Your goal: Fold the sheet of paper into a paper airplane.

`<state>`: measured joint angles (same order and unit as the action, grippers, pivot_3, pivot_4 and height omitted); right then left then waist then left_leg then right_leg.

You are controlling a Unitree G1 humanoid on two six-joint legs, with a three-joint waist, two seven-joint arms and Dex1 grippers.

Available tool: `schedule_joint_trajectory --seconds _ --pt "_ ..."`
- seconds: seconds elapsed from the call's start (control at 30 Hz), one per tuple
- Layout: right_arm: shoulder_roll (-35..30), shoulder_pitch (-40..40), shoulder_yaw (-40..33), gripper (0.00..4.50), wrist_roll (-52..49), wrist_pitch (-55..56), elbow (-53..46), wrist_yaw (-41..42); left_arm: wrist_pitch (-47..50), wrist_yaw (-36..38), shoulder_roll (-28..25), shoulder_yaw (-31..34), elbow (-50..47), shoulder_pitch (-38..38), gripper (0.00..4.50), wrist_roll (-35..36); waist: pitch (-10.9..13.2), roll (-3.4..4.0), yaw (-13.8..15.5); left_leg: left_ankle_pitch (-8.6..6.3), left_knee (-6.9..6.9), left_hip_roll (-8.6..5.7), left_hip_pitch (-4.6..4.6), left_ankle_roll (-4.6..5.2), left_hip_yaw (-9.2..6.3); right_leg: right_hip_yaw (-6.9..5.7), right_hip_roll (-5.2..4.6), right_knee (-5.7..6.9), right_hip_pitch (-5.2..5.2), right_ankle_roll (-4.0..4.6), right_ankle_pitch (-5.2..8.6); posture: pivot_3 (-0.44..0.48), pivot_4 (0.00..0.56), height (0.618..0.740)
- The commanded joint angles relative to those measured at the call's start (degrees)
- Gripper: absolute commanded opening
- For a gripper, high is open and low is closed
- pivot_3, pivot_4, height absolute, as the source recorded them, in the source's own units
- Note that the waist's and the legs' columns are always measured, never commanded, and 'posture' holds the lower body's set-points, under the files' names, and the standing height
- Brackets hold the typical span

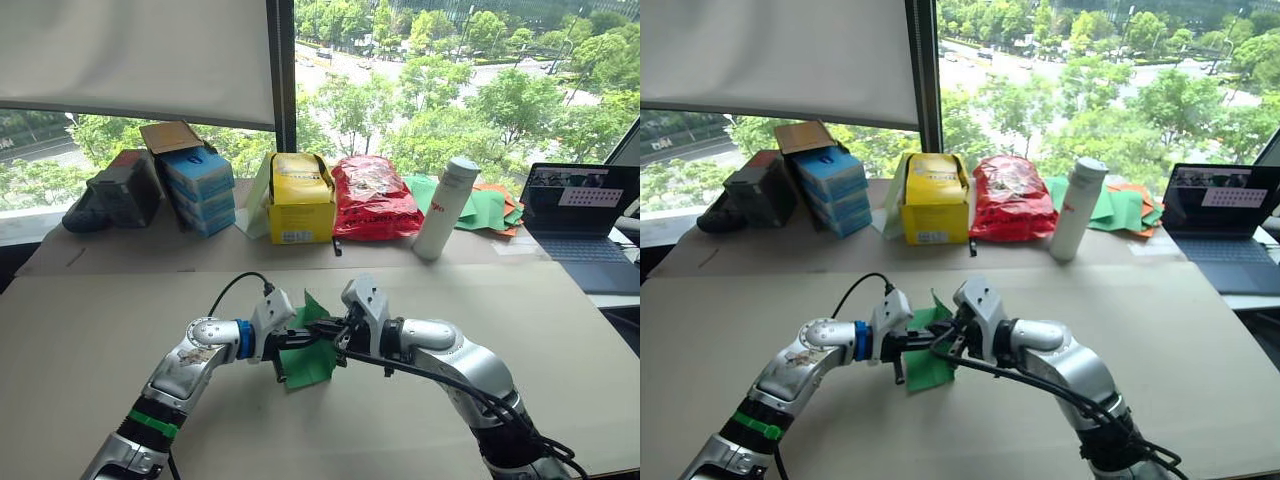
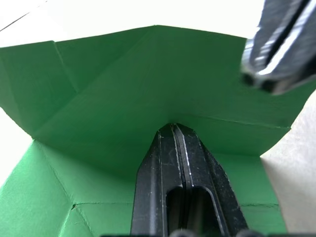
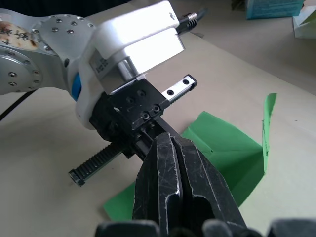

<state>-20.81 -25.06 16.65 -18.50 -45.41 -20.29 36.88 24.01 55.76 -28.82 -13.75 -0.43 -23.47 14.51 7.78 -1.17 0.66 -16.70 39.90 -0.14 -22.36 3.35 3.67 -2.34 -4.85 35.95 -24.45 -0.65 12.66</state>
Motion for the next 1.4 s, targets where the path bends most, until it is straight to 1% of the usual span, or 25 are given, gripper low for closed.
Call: schedule_joint_trajectory --seconds 0.03,0.17,0.33,0.43,0.5,0.63,0.77,0.87,0.9,0.93,0.97,1.03,1.13,1.4 --pt "-2.26 -0.22 1.09 0.05 4.11 1.24 3.33 -1.51 -0.25 -0.06 -0.54 0.93 -1.90 0.07 0.00 0.02 0.00 0.00 -0.02 0.00 0.00 -0.01 0.00 -0.01 0.00 0.00 -0.01 -0.01 0.01 -0.01 0.00 0.000 0.150 0.740" --pt "-3.41 0.05 3.21 0.05 7.11 0.22 7.20 -2.16 0.25 -0.42 -2.45 1.94 -3.26 2.79 0.00 0.02 0.00 0.00 -0.46 0.01 -0.01 0.00 -0.01 -0.02 0.02 0.02 -0.01 -0.02 0.00 -0.03 -0.01 0.000 0.150 0.740" --pt "-3.19 1.21 2.96 0.05 8.67 -0.93 10.19 -3.91 -0.65 -1.05 -5.82 3.10 -2.96 6.94 0.00 -1.25 0.00 0.00 -0.98 0.02 -0.04 0.06 0.05 -0.04 -0.01 0.05 0.01 0.00 0.00 -0.01 0.00 0.000 0.150 0.740" --pt "-4.04 2.33 3.01 0.05 9.65 -0.69 11.13 -4.46 -1.28 -1.19 -7.45 3.13 -2.58 8.70 0.00 -2.32 0.00 0.00 -0.88 -0.01 -0.05 0.05 0.25 0.02 -0.03 0.05 -0.10 0.01 0.20 -0.02 0.00 0.000 0.150 0.740" --pt "-4.47 3.10 2.88 0.05 10.09 -0.77 11.28 -4.59 -1.77 -1.21 -7.89 2.89 -2.45 9.46 0.00 -2.76 -0.01 0.00 -0.71 -0.05 -0.06 0.04 0.38 0.07 -0.03 0.04 -0.36 0.01 0.31 -0.02 0.00 0.000 0.150 0.740" --pt "-4.41 4.06 2.74 0.05 9.96 -0.62 10.72 -4.47 -1.48 -1.63 -7.57 2.59 -3.00 9.83 0.00 -2.66 -0.05 -0.03 -0.47 -0.07 -0.05 0.03 0.40 0.09 -0.03 0.04 -0.44 0.02 0.32 -0.03 -0.01 0.000 0.150 0.740" --pt "-2.29 4.34 0.67 0.05 8.06 -0.57 10.00 -5.08 -0.97 -2.17 -6.90 2.26 -3.31 9.76 0.00 -2.62 -0.06 -0.04 -0.33 -0.07 -0.05 0.03 0.38 0.09 -0.03 0.04 -0.46 0.02 0.31 -0.03 -0.01 0.000 0.150 0.740" --pt "-0.84 3.71 -2.36 0.86 7.11 0.22 10.31 -5.77 -0.68 -2.33 -6.74 2.21 -3.77 9.74 0.00 -2.59 -0.06 -0.04 -0.32 -0.06 -0.05 0.02 0.38 0.08 -0.01 0.04 -0.45 0.03 0.31 -0.03 -0.01 0.000 0.150 0.740" --pt "-0.34 2.86 -3.94 1.24 7.03 0.89 11.24 -6.48 -0.58 -2.36 -6.74 2.20 -3.98 9.70 0.00 -2.61 -0.06 -0.04 -0.32 -0.06 -0.05 0.03 0.38 0.08 -0.02 0.04 -0.44 0.04 0.30 -0.03 -0.01 0.000 0.150 0.740" --pt "-0.03 2.26 -4.98 1.53 7.00 1.34 11.96 -6.95 -0.51 -2.41 -6.74 2.18 -4.12 9.66 0.00 -2.62 -0.06 -0.03 -0.32 -0.06 -0.05 0.03 0.37 0.07 -0.02 0.04 -0.44 0.04 0.29 -0.03 -0.01 0.000 0.150 0.740" --pt "0.48 1.62 -6.09 1.98 6.90 1.46 12.83 -7.68 -0.44 -2.44 -6.76 2.17 -4.23 9.64 0.00 -2.63 -0.05 -0.03 -0.30 -0.06 -0.05 0.02 0.37 0.07 -0.01 0.04 -0.44 0.05 0.29 -0.03 -0.01 0.000 0.150 0.740" --pt "1.42 0.11 -8.12 2.61 6.28 2.11 15.14 -8.29 -0.33 -2.45 -6.89 2.16 -4.43 9.57 0.00 -2.62 -0.05 -0.03 -0.26 -0.06 -0.04 0.00 0.33 0.07 -0.01 0.03 -0.42 0.05 0.27 -0.03 -0.01 0.000 0.150 0.740" --pt "2.98 -2.34 -10.40 2.61 5.14 3.65 19.51 -8.09 -0.17 -2.45 -7.02 2.15 -4.76 9.49 0.00 -2.63 -0.04 -0.01 -0.39 -0.06 -0.05 -0.01 0.29 0.08 0.00 0.03 -0.41 0.05 0.23 -0.04 -0.01 0.000 0.150 0.740" --pt "6.30 -6.05 -9.91 2.61 4.68 7.91 26.67 -5.03 0.32 -2.54 -7.00 2.19 -5.05 9.30 0.00 -2.69 -0.03 0.01 -0.90 -0.06 -0.06 0.00 0.28 0.08 0.01 0.04 -0.33 0.05 0.21 -0.04 -0.01 0.000 0.150 0.740"
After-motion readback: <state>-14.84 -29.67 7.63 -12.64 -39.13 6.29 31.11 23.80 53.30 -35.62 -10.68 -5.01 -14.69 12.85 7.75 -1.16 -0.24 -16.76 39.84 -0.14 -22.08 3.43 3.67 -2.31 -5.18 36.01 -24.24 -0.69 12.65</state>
